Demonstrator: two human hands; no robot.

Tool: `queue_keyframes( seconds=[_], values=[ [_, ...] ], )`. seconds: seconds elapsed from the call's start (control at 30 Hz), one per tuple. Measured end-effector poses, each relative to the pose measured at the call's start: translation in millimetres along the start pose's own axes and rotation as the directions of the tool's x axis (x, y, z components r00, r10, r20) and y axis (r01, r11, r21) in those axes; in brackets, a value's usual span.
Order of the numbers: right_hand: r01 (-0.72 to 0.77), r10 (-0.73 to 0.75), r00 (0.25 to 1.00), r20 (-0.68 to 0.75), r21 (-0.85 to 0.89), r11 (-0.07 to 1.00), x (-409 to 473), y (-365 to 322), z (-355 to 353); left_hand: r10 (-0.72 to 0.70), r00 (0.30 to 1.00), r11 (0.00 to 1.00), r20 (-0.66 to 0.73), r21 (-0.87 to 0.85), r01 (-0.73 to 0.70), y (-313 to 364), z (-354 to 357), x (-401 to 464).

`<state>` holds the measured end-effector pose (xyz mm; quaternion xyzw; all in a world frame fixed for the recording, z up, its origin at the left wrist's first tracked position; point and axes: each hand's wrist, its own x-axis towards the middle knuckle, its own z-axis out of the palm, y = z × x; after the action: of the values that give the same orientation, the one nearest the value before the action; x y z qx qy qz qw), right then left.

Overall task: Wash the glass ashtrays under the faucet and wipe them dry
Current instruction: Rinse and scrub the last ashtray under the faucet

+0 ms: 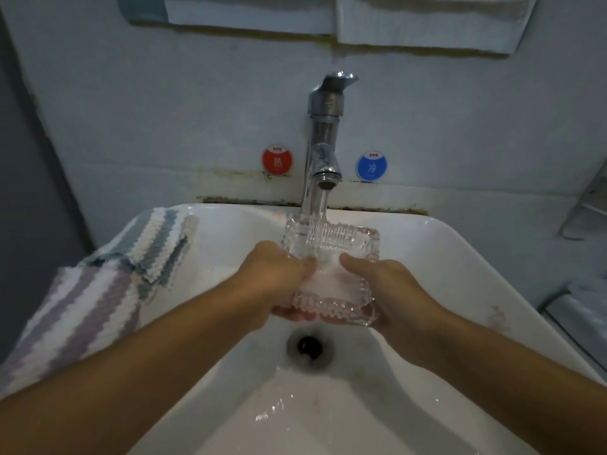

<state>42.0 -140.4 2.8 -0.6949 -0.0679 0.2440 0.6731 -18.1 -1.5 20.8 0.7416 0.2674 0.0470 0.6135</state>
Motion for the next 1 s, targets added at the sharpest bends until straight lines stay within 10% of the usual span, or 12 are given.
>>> queue_keyframes(
  seconds=[1.0],
  values=[
    [-0.072,0.084,0.996,0.03,-0.283,0.956,15,16,5,0.097,0.993,0.98,-0.07,0.181,-0.083,-13,1,16]
  ],
)
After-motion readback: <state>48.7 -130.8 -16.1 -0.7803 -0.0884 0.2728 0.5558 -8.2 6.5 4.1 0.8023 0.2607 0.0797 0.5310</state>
